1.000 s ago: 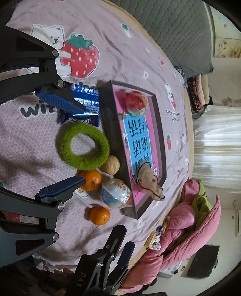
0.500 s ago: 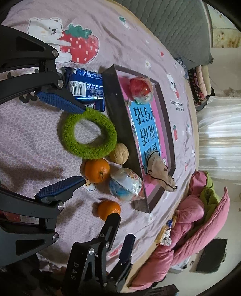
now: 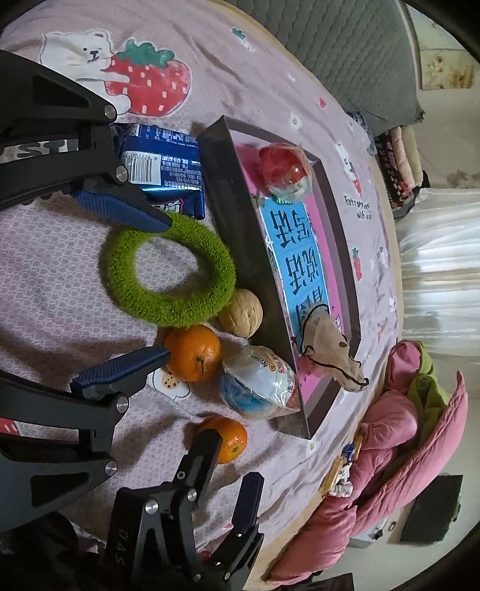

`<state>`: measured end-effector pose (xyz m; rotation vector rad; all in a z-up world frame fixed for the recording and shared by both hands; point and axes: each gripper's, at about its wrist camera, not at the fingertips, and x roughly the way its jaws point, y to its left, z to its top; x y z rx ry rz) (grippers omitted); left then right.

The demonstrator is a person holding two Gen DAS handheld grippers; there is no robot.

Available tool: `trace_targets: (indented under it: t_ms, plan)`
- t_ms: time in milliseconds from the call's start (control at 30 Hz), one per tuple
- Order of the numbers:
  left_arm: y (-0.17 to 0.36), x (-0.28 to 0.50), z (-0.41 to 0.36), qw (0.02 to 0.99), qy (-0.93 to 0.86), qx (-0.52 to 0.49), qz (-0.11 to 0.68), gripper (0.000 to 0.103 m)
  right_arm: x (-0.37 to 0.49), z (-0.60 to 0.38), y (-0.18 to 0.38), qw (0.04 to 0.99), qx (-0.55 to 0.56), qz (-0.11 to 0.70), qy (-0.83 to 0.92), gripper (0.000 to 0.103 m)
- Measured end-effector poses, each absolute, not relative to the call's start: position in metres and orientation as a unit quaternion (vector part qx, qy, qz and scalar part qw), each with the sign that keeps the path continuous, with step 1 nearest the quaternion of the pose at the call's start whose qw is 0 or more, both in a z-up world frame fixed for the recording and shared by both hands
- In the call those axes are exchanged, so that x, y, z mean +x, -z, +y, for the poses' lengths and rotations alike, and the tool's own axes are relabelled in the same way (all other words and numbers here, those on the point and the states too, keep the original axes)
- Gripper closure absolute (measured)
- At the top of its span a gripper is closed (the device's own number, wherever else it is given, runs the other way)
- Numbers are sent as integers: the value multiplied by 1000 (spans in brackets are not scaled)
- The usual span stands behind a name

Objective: Organize objects
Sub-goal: 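Move left gripper to green fuzzy ring while right gripper approaches an orange, then close left gripper on green fuzzy ring while right gripper grasps the orange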

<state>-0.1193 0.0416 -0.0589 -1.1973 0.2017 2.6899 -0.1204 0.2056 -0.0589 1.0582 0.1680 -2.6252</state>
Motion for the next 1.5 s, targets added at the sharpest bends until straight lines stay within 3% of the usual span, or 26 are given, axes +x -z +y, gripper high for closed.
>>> trace_targets:
  t_ms: [133, 333, 400, 533, 700, 833, 1500]
  plan:
    - [64, -121, 44, 96, -905, -407, 79, 38, -123, 204, 65, 147, 376, 65, 913, 27]
    - [68, -127, 47, 97, -904, -408, 85, 38, -125, 199, 71, 142, 379, 82, 911, 36]
    - [70, -129, 48, 96, -903, -411, 86, 43, -126, 195, 74, 143, 381, 90, 909, 40]
    - [74, -135, 49, 103, -896, -424, 80, 63, -126, 192, 76, 148, 379, 95, 908, 48]
    - [75, -136, 48, 113, -896, -425, 66, 76, -125, 190, 76, 163, 378, 95, 906, 63]
    - [74, -137, 44, 121, -895, -426, 49, 87, -126, 192, 75, 169, 381, 83, 905, 63]
    - [39, -119, 35, 135, -913, -384, 5, 88, -116, 211, 44, 166, 324, 47, 930, 63]
